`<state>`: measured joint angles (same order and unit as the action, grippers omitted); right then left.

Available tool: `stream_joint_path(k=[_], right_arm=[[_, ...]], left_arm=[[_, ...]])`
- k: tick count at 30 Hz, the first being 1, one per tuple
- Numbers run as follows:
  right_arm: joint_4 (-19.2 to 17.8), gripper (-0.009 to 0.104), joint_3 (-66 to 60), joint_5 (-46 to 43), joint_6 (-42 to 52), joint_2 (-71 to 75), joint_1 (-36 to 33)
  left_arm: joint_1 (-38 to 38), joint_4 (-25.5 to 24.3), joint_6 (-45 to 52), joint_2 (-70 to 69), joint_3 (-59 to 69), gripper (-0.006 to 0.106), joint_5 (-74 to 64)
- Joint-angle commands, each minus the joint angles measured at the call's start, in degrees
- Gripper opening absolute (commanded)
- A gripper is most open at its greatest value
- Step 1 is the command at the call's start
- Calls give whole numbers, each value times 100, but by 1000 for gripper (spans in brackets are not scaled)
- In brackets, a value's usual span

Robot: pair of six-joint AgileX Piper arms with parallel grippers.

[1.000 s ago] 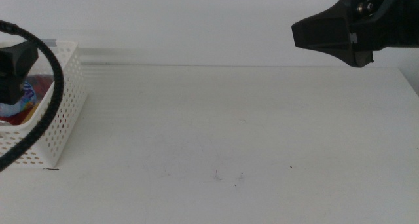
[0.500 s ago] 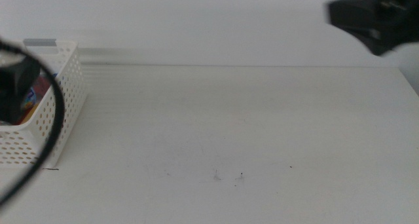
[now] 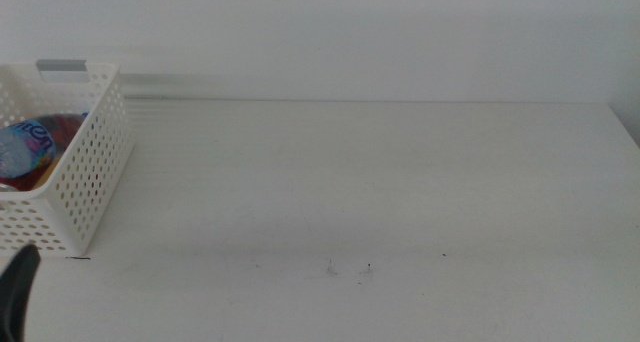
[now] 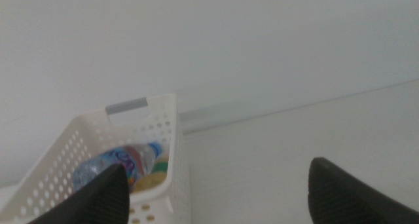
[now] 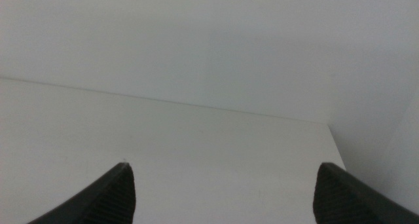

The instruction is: Use arms to grab the bottles and put them into the dustbin to the left of the table.

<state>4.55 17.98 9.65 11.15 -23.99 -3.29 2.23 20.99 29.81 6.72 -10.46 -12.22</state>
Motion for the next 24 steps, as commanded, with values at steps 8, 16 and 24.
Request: stream_joint_path(k=[8,16,24], right_arm=[[-127,78,-1798,-128,45,2399,49],[-142,78,-1798,99,45,2399,49],[-142,78,-1798,99,45,2399,49]], left_arm=[[7,109,-9,-672,846,94,222],[7,93,-9,-672,1008,94,265],[7,15,16,-672,1046,94,-47]])
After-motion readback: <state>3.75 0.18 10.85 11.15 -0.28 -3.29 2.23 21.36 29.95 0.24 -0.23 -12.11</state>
